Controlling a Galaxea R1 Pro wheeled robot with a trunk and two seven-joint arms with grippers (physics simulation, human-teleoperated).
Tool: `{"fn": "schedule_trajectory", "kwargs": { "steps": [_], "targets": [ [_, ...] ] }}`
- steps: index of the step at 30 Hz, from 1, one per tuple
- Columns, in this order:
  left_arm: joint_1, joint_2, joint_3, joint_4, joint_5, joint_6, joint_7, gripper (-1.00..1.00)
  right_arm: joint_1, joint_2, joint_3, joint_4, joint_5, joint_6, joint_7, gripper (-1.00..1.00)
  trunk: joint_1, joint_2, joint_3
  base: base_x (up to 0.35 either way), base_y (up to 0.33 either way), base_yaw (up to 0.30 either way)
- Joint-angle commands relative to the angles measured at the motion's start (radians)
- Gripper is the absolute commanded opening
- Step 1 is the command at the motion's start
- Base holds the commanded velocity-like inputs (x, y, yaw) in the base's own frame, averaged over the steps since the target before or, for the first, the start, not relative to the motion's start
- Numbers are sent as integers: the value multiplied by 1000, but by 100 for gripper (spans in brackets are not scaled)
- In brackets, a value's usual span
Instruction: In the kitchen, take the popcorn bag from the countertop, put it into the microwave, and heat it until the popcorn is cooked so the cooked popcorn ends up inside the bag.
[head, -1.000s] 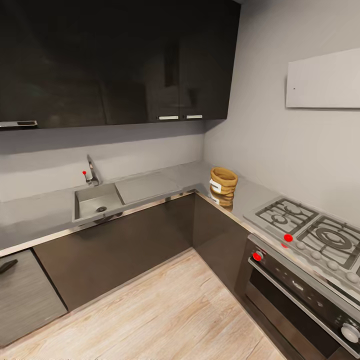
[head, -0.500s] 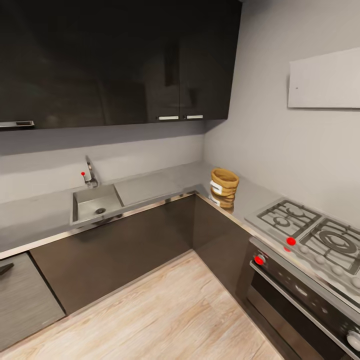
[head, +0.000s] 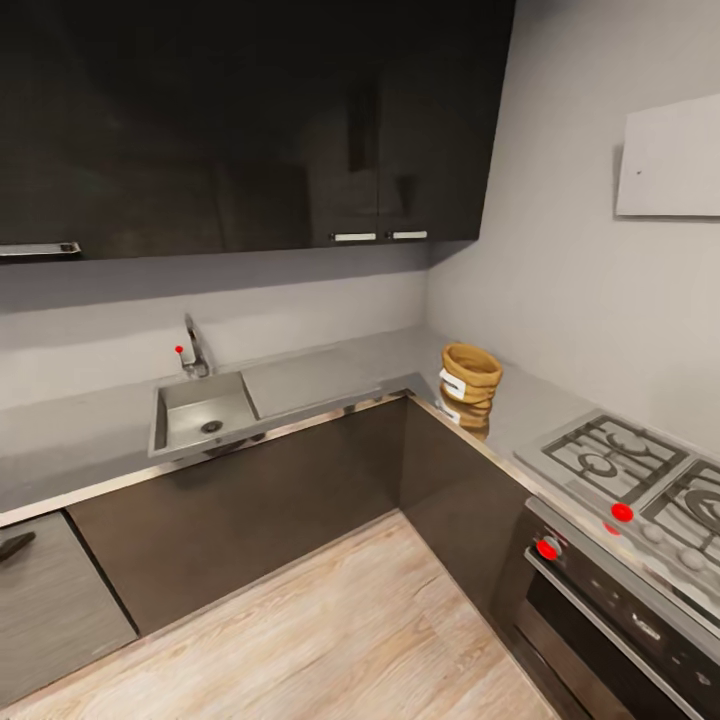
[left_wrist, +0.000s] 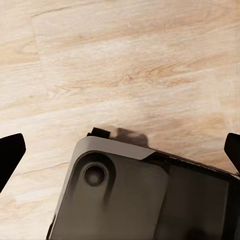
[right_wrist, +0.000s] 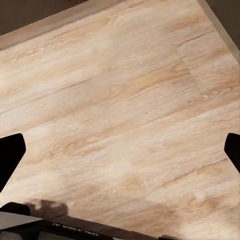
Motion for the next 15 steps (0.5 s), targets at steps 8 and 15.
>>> {"fn": "schedule_trajectory", "kwargs": {
  "steps": [8, 15],
  "targets": [
    [-2, -1, 3, 1, 1, -3, -1, 100, -9, -8, 103, -531, 7, 353, 0, 100, 1, -2, -2, 145, 0, 0],
    [-2, -1, 3, 1, 3, -3, -1, 100, -408, -3, 111, -861, 3, 1010, 1, 100, 1, -2, -2, 4, 0, 0]
  ]
}}
